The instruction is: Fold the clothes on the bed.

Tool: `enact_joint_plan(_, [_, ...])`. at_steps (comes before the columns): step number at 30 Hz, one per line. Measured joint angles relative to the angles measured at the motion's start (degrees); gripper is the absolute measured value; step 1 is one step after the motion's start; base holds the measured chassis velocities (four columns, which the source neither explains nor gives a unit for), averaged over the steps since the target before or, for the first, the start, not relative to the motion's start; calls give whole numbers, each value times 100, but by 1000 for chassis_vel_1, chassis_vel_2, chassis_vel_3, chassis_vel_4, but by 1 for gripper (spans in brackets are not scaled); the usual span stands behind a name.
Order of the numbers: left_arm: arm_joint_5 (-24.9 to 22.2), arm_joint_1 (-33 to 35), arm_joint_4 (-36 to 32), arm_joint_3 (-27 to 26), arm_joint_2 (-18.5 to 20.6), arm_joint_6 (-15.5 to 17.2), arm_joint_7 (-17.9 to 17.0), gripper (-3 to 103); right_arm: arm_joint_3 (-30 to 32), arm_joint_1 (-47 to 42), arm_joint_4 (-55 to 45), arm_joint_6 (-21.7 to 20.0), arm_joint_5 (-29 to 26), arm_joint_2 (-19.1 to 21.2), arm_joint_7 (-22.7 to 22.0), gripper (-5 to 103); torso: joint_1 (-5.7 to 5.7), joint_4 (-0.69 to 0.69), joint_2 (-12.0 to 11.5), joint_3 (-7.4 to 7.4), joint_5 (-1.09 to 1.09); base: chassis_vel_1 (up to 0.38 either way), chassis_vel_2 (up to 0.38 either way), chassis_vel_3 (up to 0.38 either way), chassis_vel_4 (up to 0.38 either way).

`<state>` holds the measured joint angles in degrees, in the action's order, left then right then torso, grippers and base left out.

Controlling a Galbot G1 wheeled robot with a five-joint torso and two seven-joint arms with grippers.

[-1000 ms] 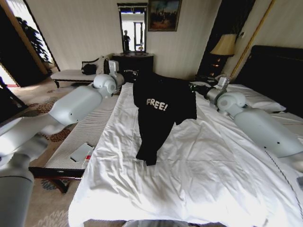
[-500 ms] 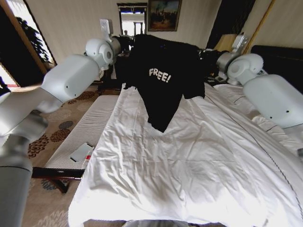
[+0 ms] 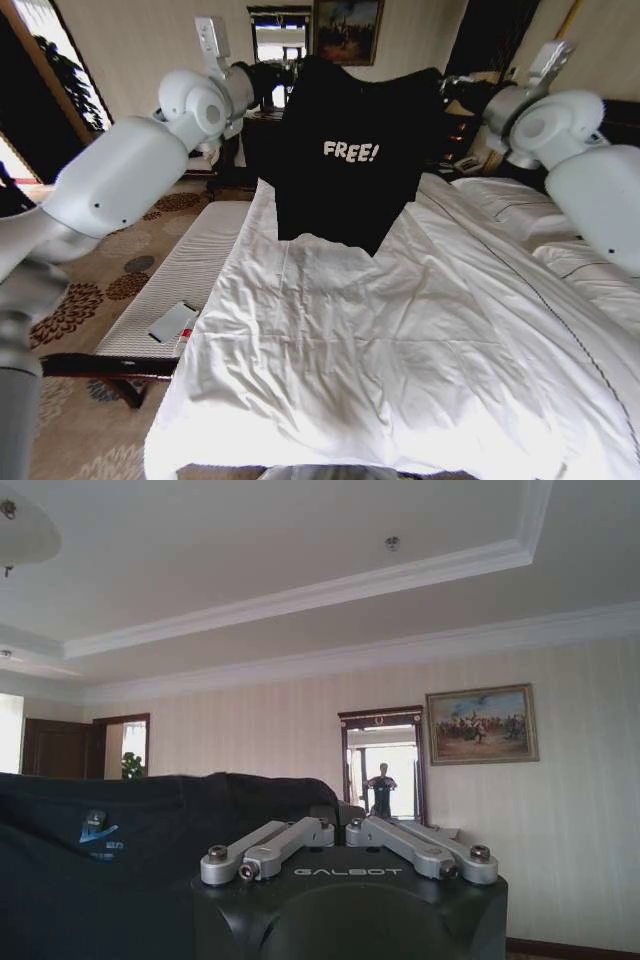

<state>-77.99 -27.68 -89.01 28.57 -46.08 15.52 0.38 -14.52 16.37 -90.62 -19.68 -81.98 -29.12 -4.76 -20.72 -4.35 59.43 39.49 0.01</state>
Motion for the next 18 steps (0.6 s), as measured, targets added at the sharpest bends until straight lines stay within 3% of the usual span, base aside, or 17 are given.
enact_joint_plan(2, [-102,179,-448,-155,394,49,-1,0,409,-321,-493,-84,-159,254,-128,0,1,3,0,0,-2,0,0,0,0])
enact_joint_plan(4, [-338,526,-1333,-511,945,135,1,0,1298,-1027,-1299,-168,-465,729,-392,0,2,6,1,-1,-8,0,0,0,0])
enact_joint_plan(6, [-402,593,-1517,-602,1047,155,2,0,1483,-1186,-1416,-189,-523,807,-453,0,2,6,1,-1,-8,0,0,0,0])
enact_joint_plan(10, [-965,1135,-2645,-1503,1765,309,4,0,2797,-2167,-2353,-275,-1297,1598,-853,0,3,-7,1,-2,2,0,0,0,0])
enact_joint_plan(12, [-989,1179,-2710,-1573,1826,310,5,0,2853,-2190,-2414,-289,-1367,1640,-882,0,3,-7,1,-2,2,0,0,0,0])
enact_joint_plan(13, [-1072,1436,-3000,-1985,2127,313,3,0,3088,-2241,-2640,-361,-1666,1797,-1012,0,2,-4,1,-1,2,0,0,0,0])
enact_joint_plan(14, [-1314,2218,-3619,-3034,2867,272,4,0,3768,-2360,-3179,-624,-2394,2259,-1379,0,2,6,1,-1,-4,0,0,0,0])
enact_joint_plan(16, [-1470,2677,-3939,-3489,3476,126,3,0,4025,-2322,-3531,-827,-2908,2528,-1726,0,2,4,2,-1,-10,0,0,0,0])
enact_joint_plan(17, [-1470,2677,-3939,-3489,3476,126,3,0,4025,-2322,-3531,-827,-2908,2528,-1726,0,2,4,2,-1,-10,0,0,0,0])
enact_joint_plan(18, [-1583,2821,-4063,-3635,3800,42,2,0,4090,-2265,-3683,-913,-3165,2624,-1904,0,2,3,2,-1,-10,0,0,0,0])
